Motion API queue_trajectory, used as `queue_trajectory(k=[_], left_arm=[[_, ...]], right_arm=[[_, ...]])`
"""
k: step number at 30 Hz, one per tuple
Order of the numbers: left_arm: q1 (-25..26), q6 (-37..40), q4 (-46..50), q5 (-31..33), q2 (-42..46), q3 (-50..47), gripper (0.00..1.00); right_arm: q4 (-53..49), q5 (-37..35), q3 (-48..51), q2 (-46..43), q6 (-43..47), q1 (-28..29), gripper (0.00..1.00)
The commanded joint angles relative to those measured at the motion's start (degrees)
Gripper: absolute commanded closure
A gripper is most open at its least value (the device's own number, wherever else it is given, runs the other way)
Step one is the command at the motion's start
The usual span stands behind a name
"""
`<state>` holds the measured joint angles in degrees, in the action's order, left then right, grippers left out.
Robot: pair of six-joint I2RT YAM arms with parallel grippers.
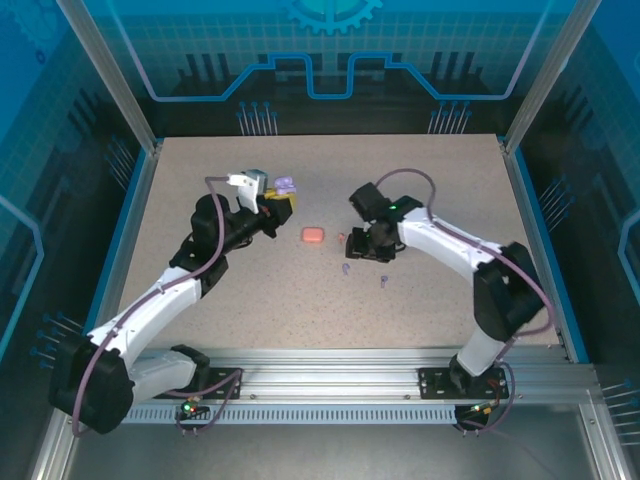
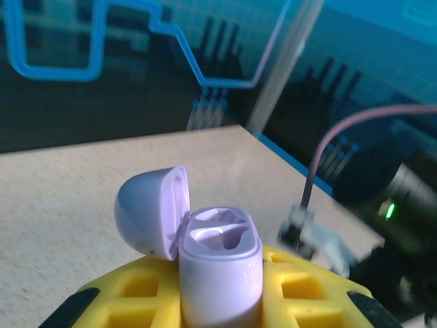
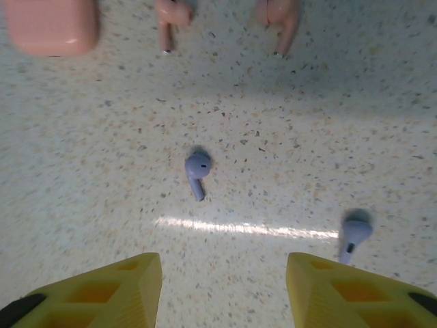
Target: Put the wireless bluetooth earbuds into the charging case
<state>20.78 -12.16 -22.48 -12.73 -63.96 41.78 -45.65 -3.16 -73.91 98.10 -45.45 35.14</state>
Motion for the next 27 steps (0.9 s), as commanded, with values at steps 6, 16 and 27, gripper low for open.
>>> queue_trajectory(k=[6, 16, 27], left_arm=[[0.8, -3.1, -8.9, 9.2, 2.9, -1.0, 1.00], [1.3, -3.0, -11.6, 7.1, 5.0, -0.4, 1.00], [1.5, -2.5, -11.1, 6.1, 5.0, -0.2, 1.00]], right_arm=[[-4.9, -7.6, -8.5, 12.6, -13.7, 4.4, 0.52], [-6.6, -9.1, -13.7, 19.7, -16.2, 5.8, 0.56], [-6.3, -8.1, -13.8, 21.5, -19.2, 6.2, 0.57]])
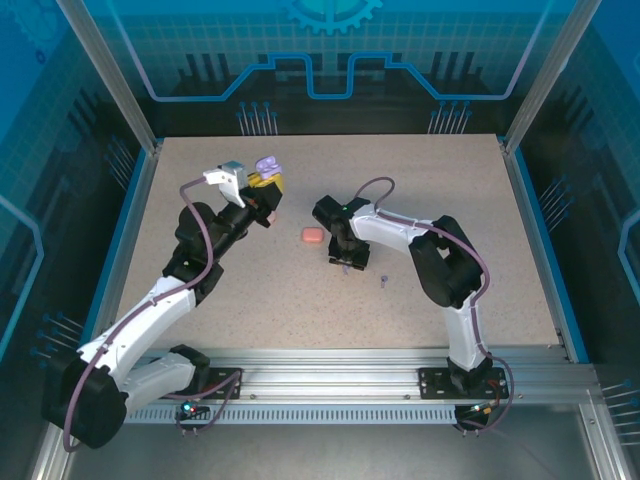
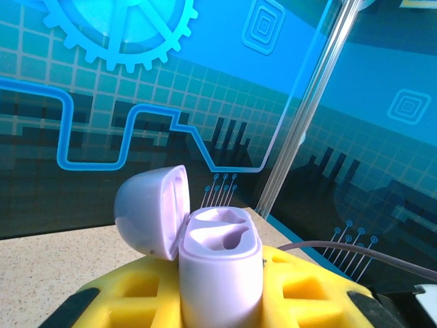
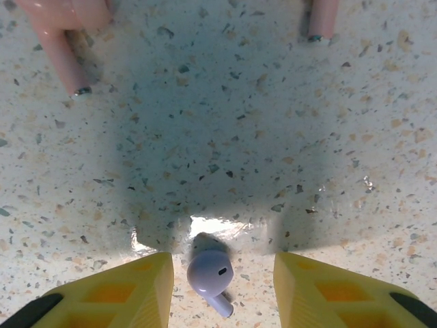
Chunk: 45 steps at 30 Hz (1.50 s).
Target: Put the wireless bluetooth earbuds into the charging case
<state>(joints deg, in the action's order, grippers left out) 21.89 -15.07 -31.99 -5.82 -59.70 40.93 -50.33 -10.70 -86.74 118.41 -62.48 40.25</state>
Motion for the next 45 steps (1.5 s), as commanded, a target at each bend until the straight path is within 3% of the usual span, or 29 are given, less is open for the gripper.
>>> queue_trajectory(k=[1, 26, 33, 45], left_arm=[[0.4, 0.4, -1.7, -0.9, 0.6, 0.6, 1.00], [1.0, 0.9, -1.4, -2.1, -0.1, 0.1, 1.00], [1.2, 0.9, -1.4, -3.9, -0.4, 0.4, 1.00], [1.3, 2.1, -5.0, -5.3, 0.3, -1.8, 1.00]], right_arm=[[-1.4, -0.3, -0.9, 1.3, -2.3, 1.0, 0.57], [1.5, 0.1, 1.2, 2.7, -1.3, -0.3, 0.73], [4.2, 0.7, 2.8, 1.8, 1.2, -0.4, 0.83], [16.8, 0.4, 12.2, -11.6, 9.0, -0.2, 0.87]])
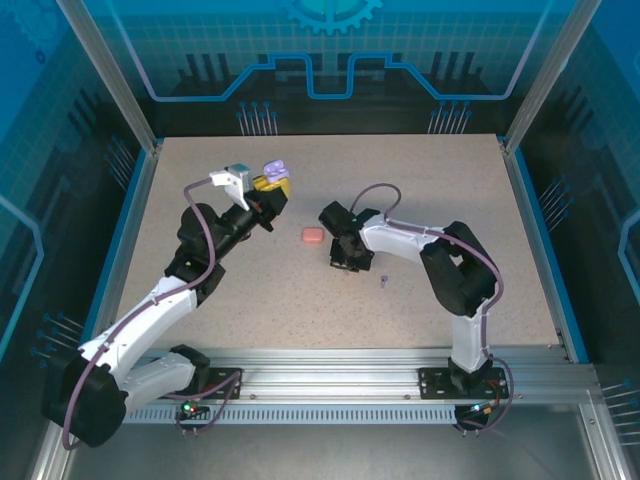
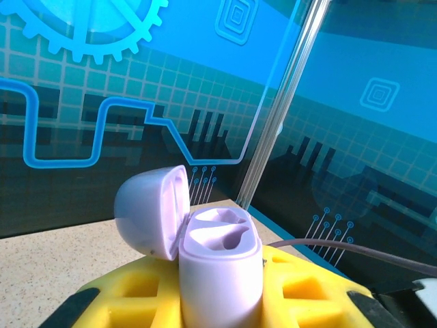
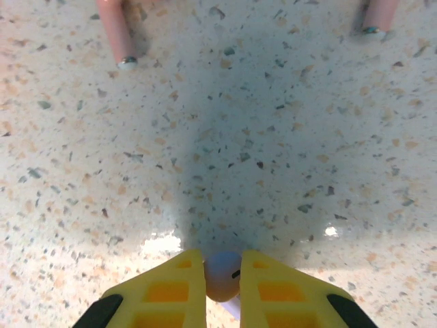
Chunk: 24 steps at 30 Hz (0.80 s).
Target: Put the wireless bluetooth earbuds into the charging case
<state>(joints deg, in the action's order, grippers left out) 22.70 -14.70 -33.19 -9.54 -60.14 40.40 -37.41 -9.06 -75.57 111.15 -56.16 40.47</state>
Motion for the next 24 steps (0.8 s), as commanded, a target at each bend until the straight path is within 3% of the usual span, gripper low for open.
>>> queue_trajectory(k=[1, 15, 24], left_arm=[[0.6, 1.9, -4.4, -1.6, 0.8, -1.5, 1.00], [0.8, 11.1, -10.3, -3.2, 0.5, -3.1, 1.00], [1.4, 13.6, -11.2, -5.1, -2.6, -0.6, 1.00]], right_arm=[[4.3, -1.3, 1.3, -5.8, 3.3, -0.4, 0.87], [9.3, 2.7, -2.2, -23.4, 13.9, -3.1, 0.87], [13.8, 9.1, -10.4, -30.6, 19.9, -6.6, 0.85]])
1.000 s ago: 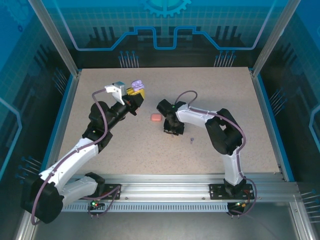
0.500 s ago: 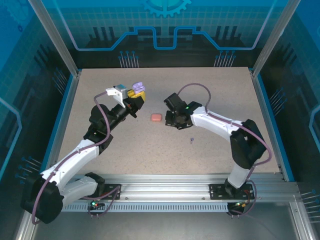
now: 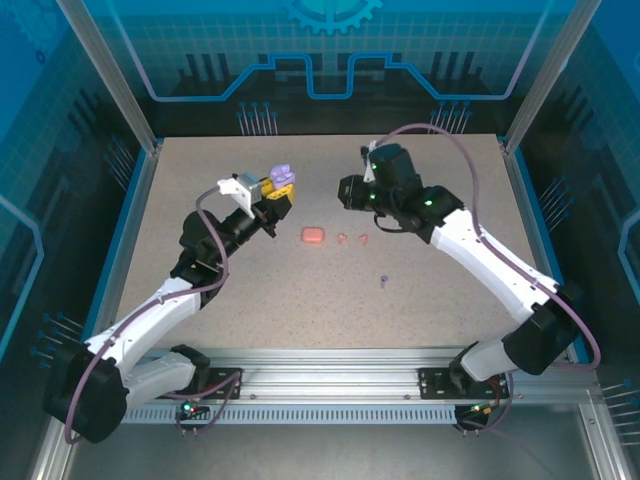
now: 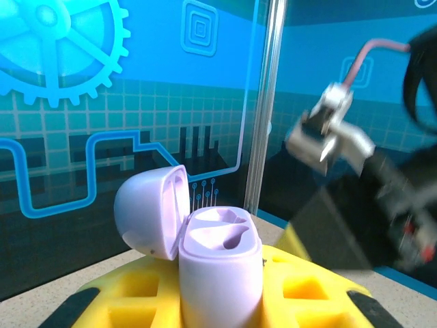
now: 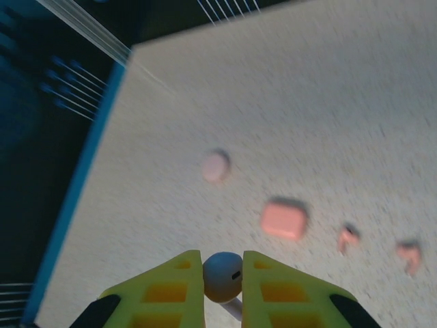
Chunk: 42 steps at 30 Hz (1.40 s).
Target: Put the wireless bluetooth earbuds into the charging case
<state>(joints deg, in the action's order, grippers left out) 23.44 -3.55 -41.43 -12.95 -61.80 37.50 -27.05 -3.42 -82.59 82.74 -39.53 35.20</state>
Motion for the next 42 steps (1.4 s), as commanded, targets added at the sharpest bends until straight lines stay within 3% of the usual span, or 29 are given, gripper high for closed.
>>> queue_trajectory(k=[1, 10, 20, 30, 42], left_arm=[[0.9, 2.9, -2.8, -1.7, -1.5, 2.9, 1.00], [2.6, 8.1, -1.9, -1.9, -4.7, 7.5, 1.00], [3.4, 7.6, -2.0, -1.9, -7.8, 10.9, 1.00], [4.3, 7.4, -2.0, -1.4, -9.4, 13.1, 1.00], [4.6, 7.7, -1.6, -1.2, -8.9, 13.4, 1.00]], right_arm=[[4.2, 4.5, -4.5, -2.4, 3.6, -1.7, 0.85], [12.0, 15.9, -11.6, -1.4, 3.2, -3.3, 0.84], [22.0, 24.3, -8.9, -0.9, 0.1, -1.5, 0.84], [29.2, 26.3, -4.4, 0.0, 0.7, 1.0, 0.84], [31.0, 25.9, -2.4, 0.5, -0.6, 1.1, 0.86]])
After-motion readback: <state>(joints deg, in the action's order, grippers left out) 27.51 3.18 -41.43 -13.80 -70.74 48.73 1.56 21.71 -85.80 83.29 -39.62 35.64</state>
